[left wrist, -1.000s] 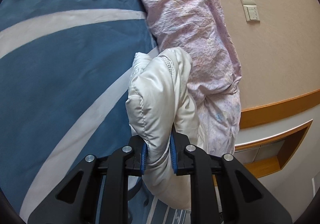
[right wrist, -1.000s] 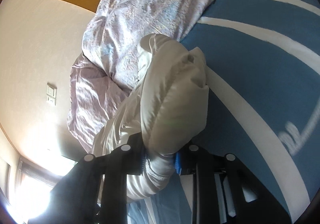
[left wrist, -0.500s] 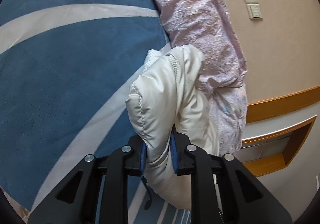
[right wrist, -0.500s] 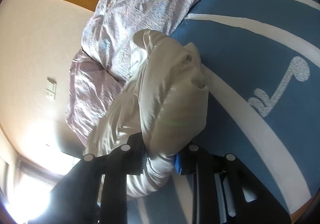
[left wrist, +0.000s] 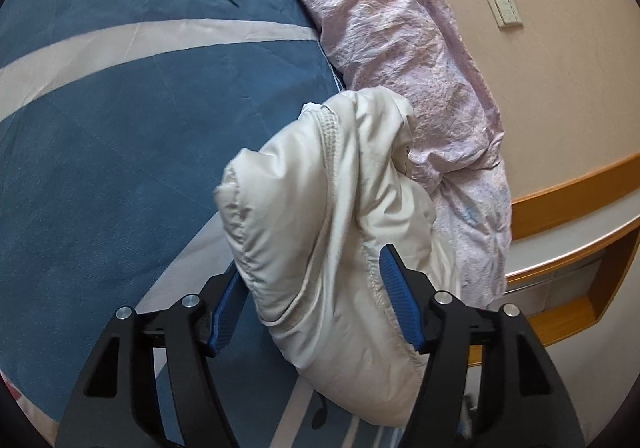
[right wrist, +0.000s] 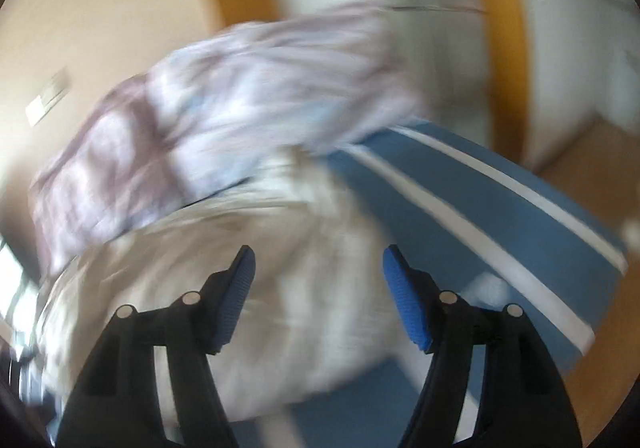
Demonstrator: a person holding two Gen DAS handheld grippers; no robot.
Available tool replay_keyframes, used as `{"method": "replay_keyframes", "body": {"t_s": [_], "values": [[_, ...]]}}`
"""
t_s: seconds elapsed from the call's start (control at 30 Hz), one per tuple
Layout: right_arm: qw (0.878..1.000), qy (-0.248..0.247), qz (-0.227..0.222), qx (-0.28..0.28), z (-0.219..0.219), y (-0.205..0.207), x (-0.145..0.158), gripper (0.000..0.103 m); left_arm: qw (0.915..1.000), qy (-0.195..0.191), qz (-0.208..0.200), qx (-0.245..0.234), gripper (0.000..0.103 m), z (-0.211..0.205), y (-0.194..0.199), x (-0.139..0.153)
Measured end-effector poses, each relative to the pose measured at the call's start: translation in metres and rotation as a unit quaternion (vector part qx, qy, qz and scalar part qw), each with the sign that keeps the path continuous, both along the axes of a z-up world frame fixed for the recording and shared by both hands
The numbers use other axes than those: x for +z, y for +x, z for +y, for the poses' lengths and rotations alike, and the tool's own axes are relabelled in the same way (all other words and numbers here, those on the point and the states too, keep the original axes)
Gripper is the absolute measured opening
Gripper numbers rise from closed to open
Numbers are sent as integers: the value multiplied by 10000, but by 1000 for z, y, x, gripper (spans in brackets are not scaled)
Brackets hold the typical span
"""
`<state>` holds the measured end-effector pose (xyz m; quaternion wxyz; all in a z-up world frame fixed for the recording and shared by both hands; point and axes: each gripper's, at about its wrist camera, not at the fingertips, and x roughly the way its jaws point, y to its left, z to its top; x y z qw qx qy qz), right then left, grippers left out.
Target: Fold large clothes
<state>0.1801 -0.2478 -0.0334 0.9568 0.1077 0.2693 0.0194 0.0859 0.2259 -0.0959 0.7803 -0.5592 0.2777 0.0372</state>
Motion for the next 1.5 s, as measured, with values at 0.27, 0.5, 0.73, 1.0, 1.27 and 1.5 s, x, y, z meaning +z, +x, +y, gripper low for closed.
{"method": "replay_keyframes", "body": {"t_s": [0.27, 0.5, 0.73, 1.0, 1.27, 1.5], "values": [[9803, -1262, 303, 1492, 111, 25, 18, 66, 9995, 291, 116, 95, 71, -11, 14, 3], [9725, -1578, 565, 1619, 140, 43, -3, 67, 9995, 136, 107, 251, 72, -10, 18, -3], [9522, -2531, 741, 1544, 170, 46, -33, 69, 9992, 140, 165, 333, 72, -15, 24, -5], [9446, -2793, 737, 1556, 177, 47, -43, 70, 9987, 260, 6, 445, 67, -17, 29, 5], [9398, -2974, 696, 1534, 182, 46, -48, 70, 9963, 658, -519, 215, 42, -24, 35, 38], [9348, -3131, 630, 1556, 188, 44, -51, 69, 9961, 712, -503, 136, 42, -25, 45, 46]]}}
